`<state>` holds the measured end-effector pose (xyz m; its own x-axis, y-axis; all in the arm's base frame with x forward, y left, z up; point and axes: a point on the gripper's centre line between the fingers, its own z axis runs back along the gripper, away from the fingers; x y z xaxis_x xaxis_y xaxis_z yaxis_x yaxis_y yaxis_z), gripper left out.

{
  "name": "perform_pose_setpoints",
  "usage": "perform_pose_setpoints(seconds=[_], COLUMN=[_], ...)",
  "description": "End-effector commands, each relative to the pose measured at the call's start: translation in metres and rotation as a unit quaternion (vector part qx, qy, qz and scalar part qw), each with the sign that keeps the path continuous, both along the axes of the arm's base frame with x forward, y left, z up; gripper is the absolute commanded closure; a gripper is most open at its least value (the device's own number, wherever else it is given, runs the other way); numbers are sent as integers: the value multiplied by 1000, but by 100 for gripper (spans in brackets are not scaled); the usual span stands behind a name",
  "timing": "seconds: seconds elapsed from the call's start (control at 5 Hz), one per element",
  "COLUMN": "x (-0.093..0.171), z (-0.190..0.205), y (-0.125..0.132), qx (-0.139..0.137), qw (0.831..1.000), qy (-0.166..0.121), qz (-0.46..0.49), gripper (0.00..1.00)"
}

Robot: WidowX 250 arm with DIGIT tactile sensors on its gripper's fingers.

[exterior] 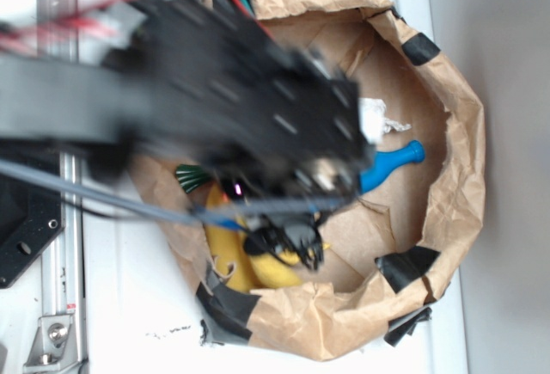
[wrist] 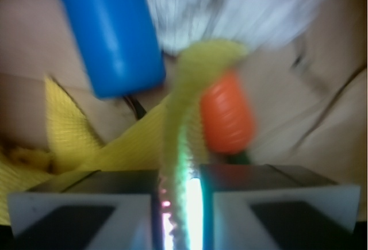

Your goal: Grab the yellow cloth.

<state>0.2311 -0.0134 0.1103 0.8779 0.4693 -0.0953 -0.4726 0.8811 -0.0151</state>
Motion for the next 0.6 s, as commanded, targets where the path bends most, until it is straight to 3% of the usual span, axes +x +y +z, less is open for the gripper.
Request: perform_pose_setpoints(seconds=[0.0, 0.2, 0.4], x=[0, 11, 17], z=[109, 103, 84], y=[38, 41, 37], qx=[123, 151, 140], qw=[980, 972, 972], qy=[-132, -127, -94], qz=[-90, -130, -161], gripper=[100, 100, 100])
